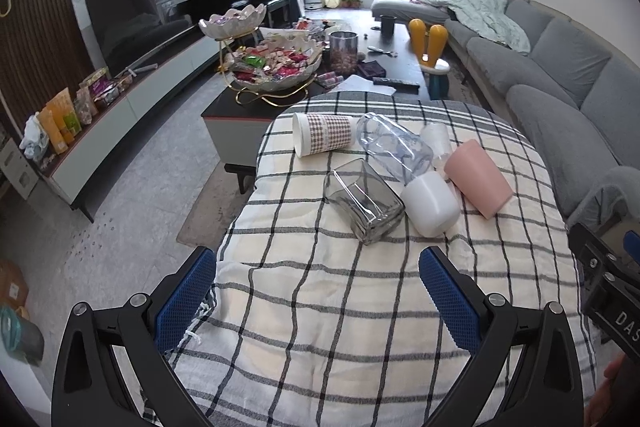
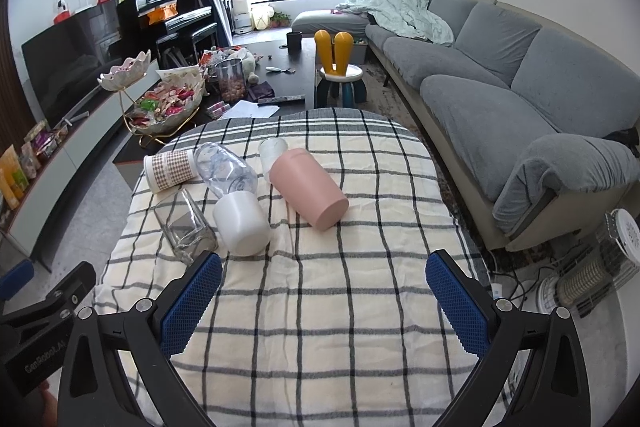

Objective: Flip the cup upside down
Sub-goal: 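Reach the right tool to the pink cup and close around it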

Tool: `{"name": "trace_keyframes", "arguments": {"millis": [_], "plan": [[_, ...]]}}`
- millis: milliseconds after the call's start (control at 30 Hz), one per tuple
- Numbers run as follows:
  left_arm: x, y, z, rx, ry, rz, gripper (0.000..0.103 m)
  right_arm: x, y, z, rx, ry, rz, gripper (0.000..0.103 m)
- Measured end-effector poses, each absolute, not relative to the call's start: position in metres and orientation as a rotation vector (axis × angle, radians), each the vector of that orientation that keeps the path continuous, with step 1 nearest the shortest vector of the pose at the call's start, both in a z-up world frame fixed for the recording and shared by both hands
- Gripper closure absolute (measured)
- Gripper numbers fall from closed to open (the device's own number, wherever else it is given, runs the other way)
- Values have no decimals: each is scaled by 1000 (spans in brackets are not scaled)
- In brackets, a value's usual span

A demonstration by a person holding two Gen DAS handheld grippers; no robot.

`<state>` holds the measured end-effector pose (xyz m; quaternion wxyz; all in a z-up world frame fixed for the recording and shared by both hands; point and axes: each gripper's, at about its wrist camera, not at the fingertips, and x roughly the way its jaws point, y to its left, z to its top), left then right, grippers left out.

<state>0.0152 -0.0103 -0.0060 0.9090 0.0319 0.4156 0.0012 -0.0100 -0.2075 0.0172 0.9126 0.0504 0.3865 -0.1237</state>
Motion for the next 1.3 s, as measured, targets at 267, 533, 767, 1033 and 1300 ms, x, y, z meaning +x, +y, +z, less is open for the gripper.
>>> {"name": "trace_keyframes", "arguments": {"millis": [267,533,767,1033,1300], "plan": [[47,-19,-19,1,900,66,0,32,-218,2,60,817,-223,1],[83,-32,-33,-51,929,179,0,93,-229,-17,-20,890,-142,2],[104,-46,-44,-87,916,258,0,148,-231,-48,-90,1006,-48,6],[127,-60,-62,-86,933,299,0,195,-239,-99,-99,1148,21,15],[142,-67,-79,-75,972,296,0,215,-238,-128,-121,1209,49,17]]}}
